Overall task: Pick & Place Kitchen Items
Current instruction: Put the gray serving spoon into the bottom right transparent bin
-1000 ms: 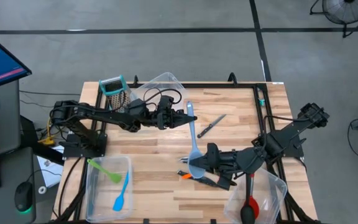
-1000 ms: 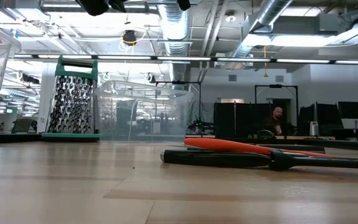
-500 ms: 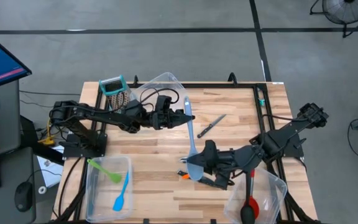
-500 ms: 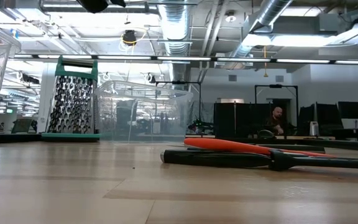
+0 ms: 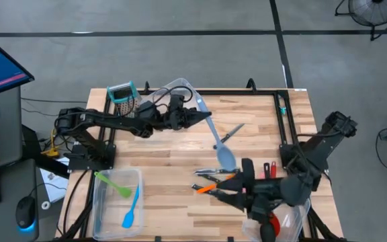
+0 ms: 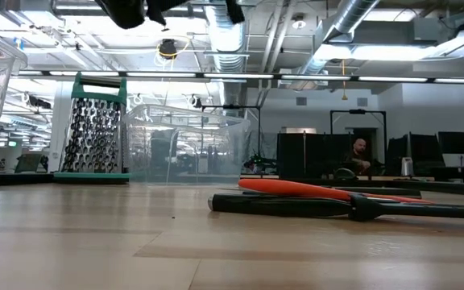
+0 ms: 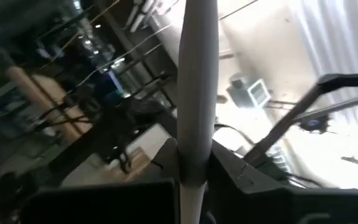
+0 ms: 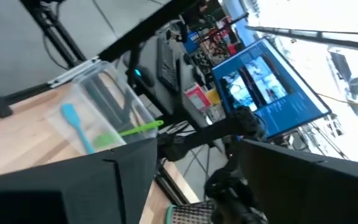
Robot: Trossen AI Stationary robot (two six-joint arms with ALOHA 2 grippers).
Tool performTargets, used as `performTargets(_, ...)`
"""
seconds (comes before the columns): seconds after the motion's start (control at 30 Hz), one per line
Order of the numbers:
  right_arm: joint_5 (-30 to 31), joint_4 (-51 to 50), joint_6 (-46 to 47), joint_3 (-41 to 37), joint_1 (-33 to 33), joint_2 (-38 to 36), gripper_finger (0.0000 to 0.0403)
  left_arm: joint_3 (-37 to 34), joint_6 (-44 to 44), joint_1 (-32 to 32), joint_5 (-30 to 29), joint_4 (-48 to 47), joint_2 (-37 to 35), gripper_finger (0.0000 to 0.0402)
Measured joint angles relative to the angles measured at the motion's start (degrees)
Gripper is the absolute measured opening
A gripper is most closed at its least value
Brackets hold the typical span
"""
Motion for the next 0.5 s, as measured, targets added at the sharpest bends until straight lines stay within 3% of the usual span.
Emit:
performTargets(0.13, 3.66, 1.65, 2.47, -0.10, 1.42, 0.08, 0.0223, 0.09, 2.08, -0.11, 3.08, -0.19, -0.14, 0.0022)
performTargets(0.27, 21.63, 13.48, 11.24, -0.18, 1.61, -1.66, 0.0216, 0.10, 10.53, -0.39, 9.08, -1.08, -0.14, 0.0022)
performTargets(0.33, 27.19, 16.42, 15.44, 0.03, 0.22, -3.49, 0.0213, 0.10, 17.51, -0.41, 11.84, -3.61, -0.16, 0.0022)
performTargets(0.5, 26.43, 14.65, 28.81, -0.20, -4.64, -4.98, 0.0213, 0.10, 28.25, -0.46, 15.56, -11.04, -0.16, 0.0022)
